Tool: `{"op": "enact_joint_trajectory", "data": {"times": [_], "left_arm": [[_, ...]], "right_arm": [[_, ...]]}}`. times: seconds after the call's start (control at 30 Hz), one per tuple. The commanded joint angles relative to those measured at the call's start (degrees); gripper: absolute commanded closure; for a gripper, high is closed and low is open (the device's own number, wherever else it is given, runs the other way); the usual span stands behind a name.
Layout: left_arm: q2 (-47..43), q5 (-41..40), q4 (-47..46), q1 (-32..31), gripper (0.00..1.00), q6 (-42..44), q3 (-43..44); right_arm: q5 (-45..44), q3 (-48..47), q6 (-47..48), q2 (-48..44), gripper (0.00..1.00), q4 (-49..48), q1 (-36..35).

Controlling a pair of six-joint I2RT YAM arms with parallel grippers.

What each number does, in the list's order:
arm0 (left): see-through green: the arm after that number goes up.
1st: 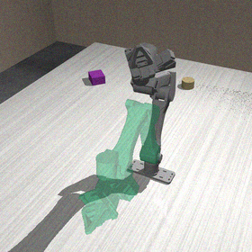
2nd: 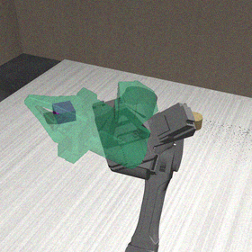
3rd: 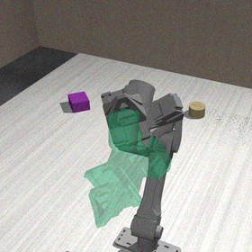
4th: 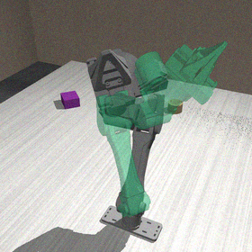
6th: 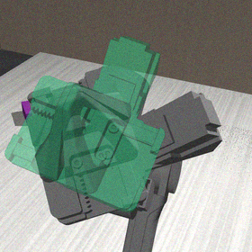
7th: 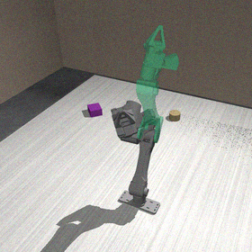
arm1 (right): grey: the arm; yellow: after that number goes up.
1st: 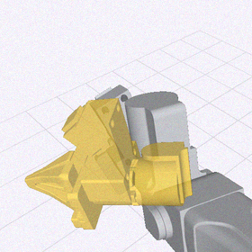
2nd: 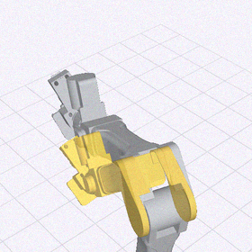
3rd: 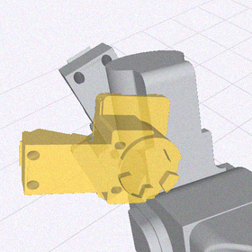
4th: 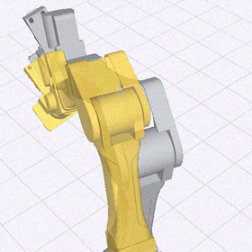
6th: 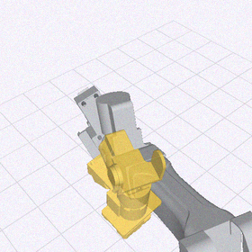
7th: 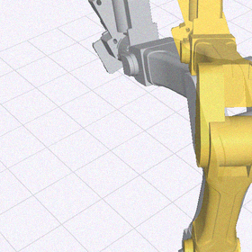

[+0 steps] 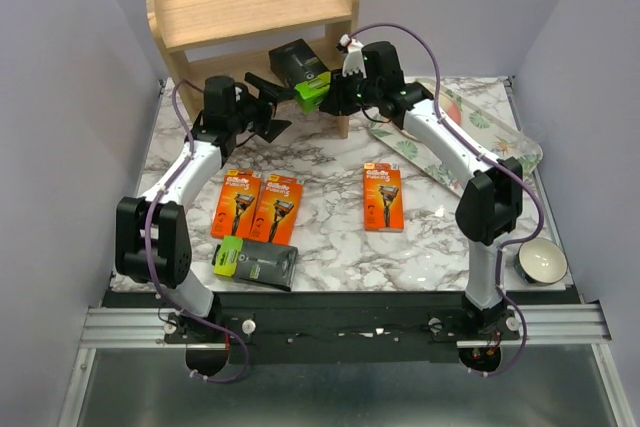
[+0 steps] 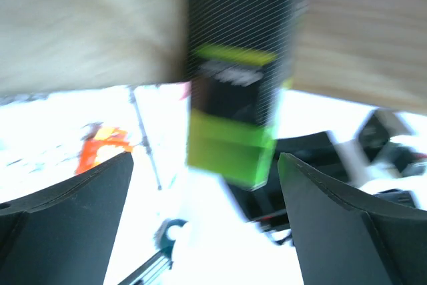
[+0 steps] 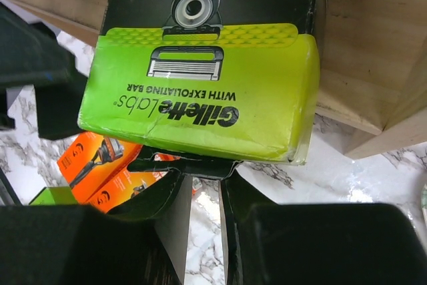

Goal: Place and organize the shaving razors onto the shelf

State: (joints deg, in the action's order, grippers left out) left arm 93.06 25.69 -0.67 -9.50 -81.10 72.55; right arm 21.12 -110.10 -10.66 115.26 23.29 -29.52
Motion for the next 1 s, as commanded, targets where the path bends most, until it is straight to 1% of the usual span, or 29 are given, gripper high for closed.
{"op": "enact_joint_trajectory", "data": {"times": [0.0, 0.07, 0.1, 0.13, 0.17, 0.2, 0.23, 0.27, 0.3, 0.33, 0.37, 0.4, 0.43, 0.53, 0.57, 0.6, 0.67, 0.8, 0.97], "left_arm": [[-3.4, -1.97, -9.14, 1.15, 0.01, 3.31, -7.85], [-5.33, -0.47, -12.07, 0.53, 0.01, 6.9, -10.14], [-6.21, 0.14, -15.21, 0.36, 0.01, 8.83, -12.94], [-7.09, 1.45, -16.72, 0.01, 0.01, 11.03, -14.27], [-9.36, 1.12, -16.91, -0.6, 0.03, 13.05, -15.41], [-10.69, 1.03, -17.78, -1.05, 0.2, 18.55, -17.77], [-11.83, 1.2, -17.44, -1.49, 0.31, 22.0, -18.32], [-14.37, -0.89, -15.87, -1.92, 0.45, 25.87, -18.5], [-15.87, -3.43, -13.16, -2.8, 0.87, 31.65, -18.76], [-17.45, -5.89, -12.7, -3.33, 1.0, 34.84, -19.11], [-20.34, -11.05, -12.69, -4.29, 1.0, 37.83, -19.2], [-21.41, -13.02, -12.87, -5.78, 1.0, 40.73, -18.6], [-21.95, -15.04, -12.69, -6.67, 1.0, 46.24, -18.07], [-21.43, -24.44, -10.51, -8.78, 1.0, 51.99, -14.03], [-19.51, -25.25, -9.54, -8.87, 1.0, 53.05, -12.8], [-18.53, -29.43, -8.05, -8.87, 1.0, 53.24, -10.7], [-15.91, -31.13, -8.29, -8.87, 1.0, 54.2, -9.54], [-12.03, -34.39, -12.24, -8.61, 1.0, 53.77, -7.88], [-5.89, -35.18, -13.22, -8.61, 1.0, 53.15, -3.57]], "right_arm": [[-1.0, -2.05, -0.07, 0.75, 0.71, -3.43, 0.07], [-0.74, -1.69, 0.02, 0.23, 0.71, -3.34, -0.01], [-0.82, -1.17, 0.02, 0.14, 0.71, -3.34, -0.01], [-1.0, -0.9, 0.02, 0.05, 0.71, -3.34, -0.01], [-1.17, -0.64, 0.11, -0.21, 0.71, -3.34, -0.01], [-1.17, -0.2, 0.02, -0.47, 0.71, -3.34, -0.01], [-1.17, 0.06, 0.19, -0.56, 0.71, -3.25, -0.01], [-1.09, 0.33, 0.2, -0.91, 0.71, -3.34, -0.01], [-1.09, 0.68, 0.28, -1.0, 0.71, -3.34, -0.01], [-1.26, 1.03, 0.28, -1.27, 0.71, -3.25, -0.01], [-1.44, 1.21, 0.28, -1.27, 0.71, -3.34, -0.01], [-1.61, 1.38, 0.28, -1.36, 0.71, -3.25, -0.1], [-1.7, 1.56, 0.63, -1.44, 0.71, -3.34, -0.01], [-1.79, 1.82, 0.55, -1.36, 0.71, -3.42, -0.01], [-1.88, 1.82, 0.46, -1.27, 0.71, -3.43, -0.01], [-1.79, 1.82, 0.46, -1.18, 0.71, -3.51, -0.01], [-1.88, 1.82, 0.2, -1.18, 0.71, -3.95, -0.01], [-1.96, 1.47, 0.2, -1.0, 0.71, -4.13, -0.01], [-1.53, 0.07, -0.33, 0.05, 0.71, -4.13, -0.01]]}}
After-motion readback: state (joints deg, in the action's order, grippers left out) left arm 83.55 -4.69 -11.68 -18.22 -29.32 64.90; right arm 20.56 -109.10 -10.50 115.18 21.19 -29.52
